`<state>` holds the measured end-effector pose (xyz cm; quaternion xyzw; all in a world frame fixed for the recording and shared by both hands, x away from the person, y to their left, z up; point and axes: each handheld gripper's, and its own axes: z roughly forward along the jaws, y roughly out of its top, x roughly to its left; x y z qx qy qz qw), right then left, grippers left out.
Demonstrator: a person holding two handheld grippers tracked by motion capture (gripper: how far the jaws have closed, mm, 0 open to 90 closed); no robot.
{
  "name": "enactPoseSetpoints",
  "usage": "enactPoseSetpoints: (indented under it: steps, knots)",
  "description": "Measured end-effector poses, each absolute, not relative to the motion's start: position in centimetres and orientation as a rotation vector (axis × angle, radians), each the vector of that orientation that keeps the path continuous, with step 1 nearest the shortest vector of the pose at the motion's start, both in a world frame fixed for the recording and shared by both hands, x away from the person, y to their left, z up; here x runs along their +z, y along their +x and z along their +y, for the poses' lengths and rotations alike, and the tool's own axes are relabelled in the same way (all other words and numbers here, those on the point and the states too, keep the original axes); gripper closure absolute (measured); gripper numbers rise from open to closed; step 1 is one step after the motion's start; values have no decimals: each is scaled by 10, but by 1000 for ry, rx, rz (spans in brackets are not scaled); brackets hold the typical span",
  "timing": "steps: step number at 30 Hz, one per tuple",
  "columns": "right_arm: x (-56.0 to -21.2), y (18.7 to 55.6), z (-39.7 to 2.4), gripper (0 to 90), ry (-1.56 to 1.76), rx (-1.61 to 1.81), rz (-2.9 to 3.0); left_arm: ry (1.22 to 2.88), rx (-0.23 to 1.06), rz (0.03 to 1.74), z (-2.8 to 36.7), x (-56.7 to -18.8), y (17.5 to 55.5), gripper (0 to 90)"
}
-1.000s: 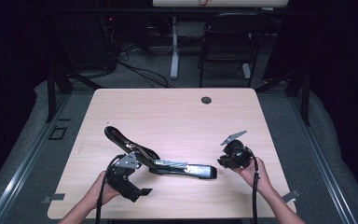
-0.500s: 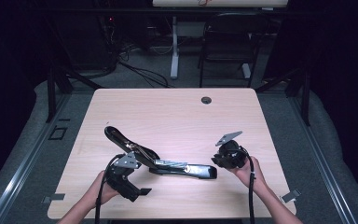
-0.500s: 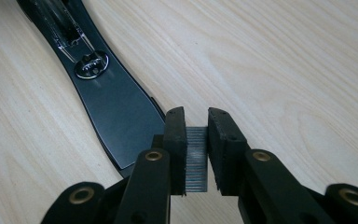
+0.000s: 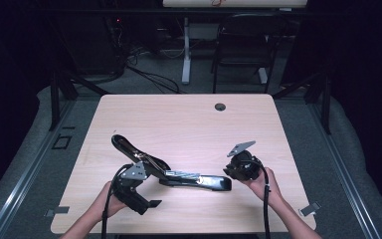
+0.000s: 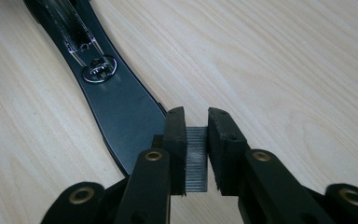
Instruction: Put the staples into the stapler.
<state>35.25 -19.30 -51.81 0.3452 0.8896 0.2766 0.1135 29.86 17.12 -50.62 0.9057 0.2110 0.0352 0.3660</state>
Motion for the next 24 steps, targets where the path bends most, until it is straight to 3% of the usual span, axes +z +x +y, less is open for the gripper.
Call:
enactPoseSetpoints:
  steps: [24]
  knots:
    - [-506, 357, -162, 782, 872, 873, 2641, 2344, 103, 525, 169, -507, 299, 0]
